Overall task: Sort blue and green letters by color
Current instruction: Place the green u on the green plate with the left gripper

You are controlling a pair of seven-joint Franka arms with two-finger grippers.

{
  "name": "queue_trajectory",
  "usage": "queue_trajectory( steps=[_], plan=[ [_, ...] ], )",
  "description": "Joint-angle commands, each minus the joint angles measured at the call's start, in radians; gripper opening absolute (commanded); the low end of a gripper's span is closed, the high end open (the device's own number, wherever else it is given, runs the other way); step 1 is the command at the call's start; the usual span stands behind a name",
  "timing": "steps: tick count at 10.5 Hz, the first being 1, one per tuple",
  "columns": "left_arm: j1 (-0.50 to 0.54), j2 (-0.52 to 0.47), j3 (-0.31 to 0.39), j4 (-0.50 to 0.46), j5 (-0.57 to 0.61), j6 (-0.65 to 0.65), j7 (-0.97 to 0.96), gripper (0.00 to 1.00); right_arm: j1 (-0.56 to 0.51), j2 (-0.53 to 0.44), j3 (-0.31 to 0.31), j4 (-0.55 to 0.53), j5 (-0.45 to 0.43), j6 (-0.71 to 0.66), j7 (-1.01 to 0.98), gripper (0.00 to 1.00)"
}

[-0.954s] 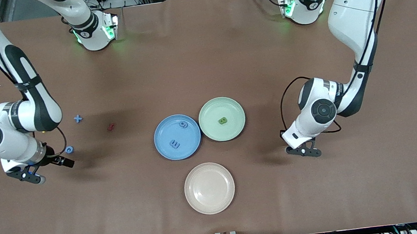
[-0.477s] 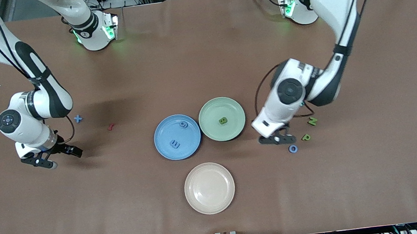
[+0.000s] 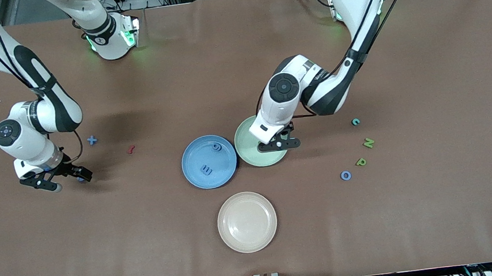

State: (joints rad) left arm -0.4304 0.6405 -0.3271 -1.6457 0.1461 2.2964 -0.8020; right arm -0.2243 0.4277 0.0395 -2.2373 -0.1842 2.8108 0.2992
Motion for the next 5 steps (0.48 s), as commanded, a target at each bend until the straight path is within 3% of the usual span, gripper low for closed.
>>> queue_trajectory(
  steps=[1, 3, 4, 5],
  plan=[
    [0.060, -0.004, 0.005, 0.027, 0.019, -0.012, -0.003, 1.00, -0.027, 0.017, 0.011, -0.024, -0.023, 0.074, -0.003, 1.00],
    [0.152, -0.035, 0.003, 0.020, 0.021, -0.059, 0.155, 1.00, -0.029, 0.035, 0.011, -0.025, -0.023, 0.093, -0.003, 0.98],
    [0.207, -0.044, 0.003, 0.018, 0.021, -0.081, 0.311, 1.00, -0.029, 0.043, 0.010, -0.025, -0.023, 0.093, -0.005, 0.83],
    [0.272, -0.041, -0.001, 0.017, 0.017, -0.087, 0.496, 1.00, -0.029, 0.045, 0.010, -0.027, -0.024, 0.093, -0.006, 0.54]
  ],
)
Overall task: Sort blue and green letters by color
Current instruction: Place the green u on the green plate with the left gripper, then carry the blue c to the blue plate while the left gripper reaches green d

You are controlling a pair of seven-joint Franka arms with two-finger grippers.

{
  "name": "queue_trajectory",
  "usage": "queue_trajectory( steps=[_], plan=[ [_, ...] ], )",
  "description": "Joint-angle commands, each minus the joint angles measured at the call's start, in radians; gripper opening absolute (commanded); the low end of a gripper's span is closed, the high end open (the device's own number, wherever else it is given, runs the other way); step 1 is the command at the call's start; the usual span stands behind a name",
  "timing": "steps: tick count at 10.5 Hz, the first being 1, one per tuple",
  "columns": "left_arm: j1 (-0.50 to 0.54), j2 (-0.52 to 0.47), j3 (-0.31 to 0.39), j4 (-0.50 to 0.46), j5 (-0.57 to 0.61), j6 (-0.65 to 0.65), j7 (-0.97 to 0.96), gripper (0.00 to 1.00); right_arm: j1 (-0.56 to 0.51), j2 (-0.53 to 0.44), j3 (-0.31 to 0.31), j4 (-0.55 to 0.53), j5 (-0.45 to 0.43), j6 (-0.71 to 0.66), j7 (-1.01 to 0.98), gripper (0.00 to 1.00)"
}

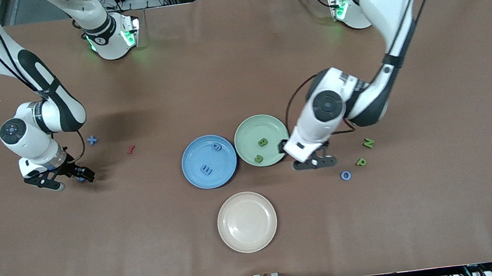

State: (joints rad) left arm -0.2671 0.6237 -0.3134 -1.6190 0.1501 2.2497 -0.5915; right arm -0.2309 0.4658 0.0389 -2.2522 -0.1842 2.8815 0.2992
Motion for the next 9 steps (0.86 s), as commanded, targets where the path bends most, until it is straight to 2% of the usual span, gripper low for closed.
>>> queue_trajectory(
  steps=[1, 3, 4, 5, 6, 8, 9],
  plan=[
    [0.158, -0.024, -0.015, -0.034, 0.013, -0.039, 0.462, 1.00, -0.024, 0.007, 0.010, -0.018, -0.024, 0.021, -0.015, 0.25],
    [0.241, -0.025, -0.015, -0.088, 0.019, -0.033, 0.629, 1.00, -0.031, 0.005, 0.010, -0.017, -0.024, 0.016, -0.015, 0.05],
    [0.256, -0.030, -0.015, -0.120, 0.019, -0.018, 0.675, 1.00, -0.033, 0.005, 0.010, -0.015, -0.024, 0.016, -0.015, 0.00],
    [0.265, -0.050, -0.015, -0.162, 0.028, 0.010, 0.703, 1.00, -0.031, 0.002, 0.010, -0.010, -0.024, 0.010, -0.017, 0.00],
    [0.270, -0.058, -0.013, -0.186, 0.076, 0.039, 0.711, 0.94, -0.025, -0.015, 0.012, 0.002, -0.024, -0.001, -0.014, 0.00],
    [0.305, -0.048, -0.016, -0.206, 0.117, 0.076, 0.726, 0.93, 0.045, -0.062, 0.013, 0.089, -0.008, -0.200, 0.050, 0.00],
    [0.316, -0.047, -0.015, -0.214, 0.118, 0.094, 0.758, 0.87, 0.100, -0.070, 0.018, 0.139, -0.009, -0.287, 0.130, 0.00]
  ],
)
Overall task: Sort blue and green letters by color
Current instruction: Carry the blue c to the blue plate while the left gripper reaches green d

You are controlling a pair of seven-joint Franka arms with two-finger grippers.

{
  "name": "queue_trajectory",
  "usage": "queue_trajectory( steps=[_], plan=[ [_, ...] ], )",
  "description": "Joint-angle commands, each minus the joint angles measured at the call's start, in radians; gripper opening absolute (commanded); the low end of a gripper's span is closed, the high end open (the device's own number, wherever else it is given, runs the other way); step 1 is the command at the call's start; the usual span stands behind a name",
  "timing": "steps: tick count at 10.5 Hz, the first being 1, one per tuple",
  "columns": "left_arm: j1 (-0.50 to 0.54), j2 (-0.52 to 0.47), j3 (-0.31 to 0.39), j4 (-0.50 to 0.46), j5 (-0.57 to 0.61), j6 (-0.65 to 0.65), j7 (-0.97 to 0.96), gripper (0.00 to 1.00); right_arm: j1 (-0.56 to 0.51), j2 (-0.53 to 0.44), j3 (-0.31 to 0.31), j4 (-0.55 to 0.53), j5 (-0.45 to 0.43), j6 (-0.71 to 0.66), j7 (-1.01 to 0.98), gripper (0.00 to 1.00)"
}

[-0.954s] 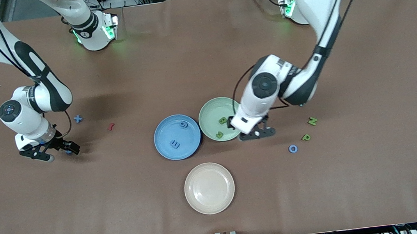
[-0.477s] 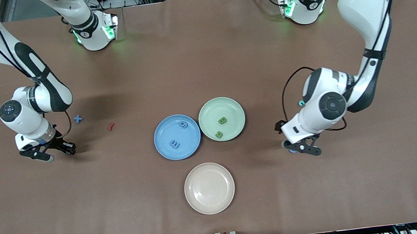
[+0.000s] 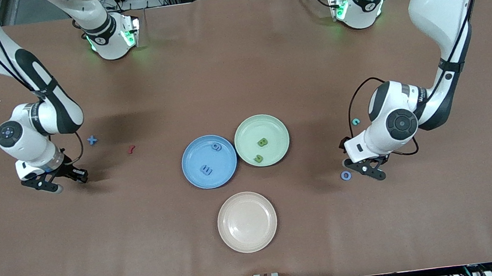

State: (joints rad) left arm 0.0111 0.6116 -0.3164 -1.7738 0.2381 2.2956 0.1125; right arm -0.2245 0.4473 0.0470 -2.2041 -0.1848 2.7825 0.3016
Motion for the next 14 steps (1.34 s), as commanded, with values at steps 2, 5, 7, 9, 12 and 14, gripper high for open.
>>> queue_trajectory(
  steps=[2, 5, 7, 9, 12, 14],
  plan=[
    [0.059, -0.026, -0.012, -0.059, 0.030, 0.056, 0.079, 0.86, 0.196, -0.053, 0.025, 0.148, -0.007, -0.213, 0.235, 0.00],
    [0.067, 0.017, -0.010, -0.067, 0.056, 0.123, 0.085, 0.79, 0.394, -0.036, 0.028, 0.207, 0.011, -0.213, 0.339, 0.00],
    [0.073, 0.033, -0.010, -0.070, 0.061, 0.143, 0.085, 0.78, 0.485, 0.002, 0.036, 0.240, 0.025, -0.213, 0.347, 0.00],
    [0.073, 0.039, -0.009, -0.069, 0.061, 0.151, 0.085, 0.75, 0.566, 0.013, 0.048, 0.257, 0.038, -0.213, 0.347, 0.00],
    [0.067, 0.043, -0.007, -0.062, 0.061, 0.153, 0.082, 0.64, 0.646, 0.085, 0.053, 0.332, 0.039, -0.213, 0.366, 0.30],
    [0.067, 0.045, -0.006, -0.061, 0.061, 0.153, 0.081, 0.62, 0.649, 0.094, 0.070, 0.351, 0.033, -0.215, 0.455, 1.00]
  ],
)
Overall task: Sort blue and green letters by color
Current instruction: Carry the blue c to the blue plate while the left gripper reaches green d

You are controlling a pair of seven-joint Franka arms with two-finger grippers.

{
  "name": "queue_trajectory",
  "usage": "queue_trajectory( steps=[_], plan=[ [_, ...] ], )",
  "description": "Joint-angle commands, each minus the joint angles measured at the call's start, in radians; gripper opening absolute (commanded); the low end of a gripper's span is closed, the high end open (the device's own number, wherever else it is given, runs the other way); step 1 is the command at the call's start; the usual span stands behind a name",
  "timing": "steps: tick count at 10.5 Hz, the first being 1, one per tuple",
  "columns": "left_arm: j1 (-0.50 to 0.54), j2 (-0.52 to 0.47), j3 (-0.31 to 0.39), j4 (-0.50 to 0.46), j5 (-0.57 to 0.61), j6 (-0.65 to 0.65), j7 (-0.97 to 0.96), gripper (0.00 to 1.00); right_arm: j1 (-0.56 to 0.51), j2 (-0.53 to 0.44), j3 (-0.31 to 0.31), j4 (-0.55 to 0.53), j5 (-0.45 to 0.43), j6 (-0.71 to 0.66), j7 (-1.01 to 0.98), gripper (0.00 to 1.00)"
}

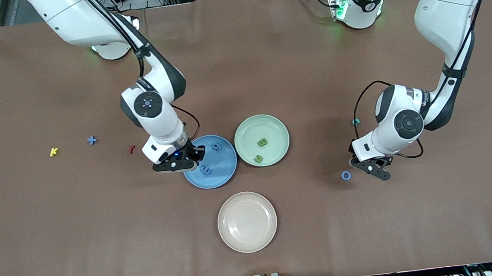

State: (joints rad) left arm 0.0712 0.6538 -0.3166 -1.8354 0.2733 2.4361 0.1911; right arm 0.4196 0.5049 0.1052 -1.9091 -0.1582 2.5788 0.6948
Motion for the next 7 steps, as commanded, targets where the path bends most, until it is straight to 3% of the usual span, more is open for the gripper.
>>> queue_trajectory(
  steps=[1, 3, 5, 7],
  plan=[
    [0.006, 0.003, -0.005, 0.002, 0.026, 0.012, 0.002, 0.62, 0.005, 0.027, 0.011, 0.055, 0.006, -0.015, 0.061, 1.00],
    [0.004, 0.007, -0.004, 0.010, 0.026, 0.012, 0.002, 0.62, -0.025, 0.001, 0.011, 0.052, 0.005, -0.063, 0.040, 1.00],
    [0.002, 0.020, -0.002, 0.022, 0.026, 0.014, 0.002, 0.60, -0.123, -0.057, 0.022, 0.016, 0.000, -0.175, -0.009, 1.00],
    [0.002, 0.026, -0.001, 0.025, 0.026, 0.014, 0.002, 0.60, -0.249, -0.118, 0.031, -0.062, -0.001, -0.177, -0.203, 1.00]
  ],
)
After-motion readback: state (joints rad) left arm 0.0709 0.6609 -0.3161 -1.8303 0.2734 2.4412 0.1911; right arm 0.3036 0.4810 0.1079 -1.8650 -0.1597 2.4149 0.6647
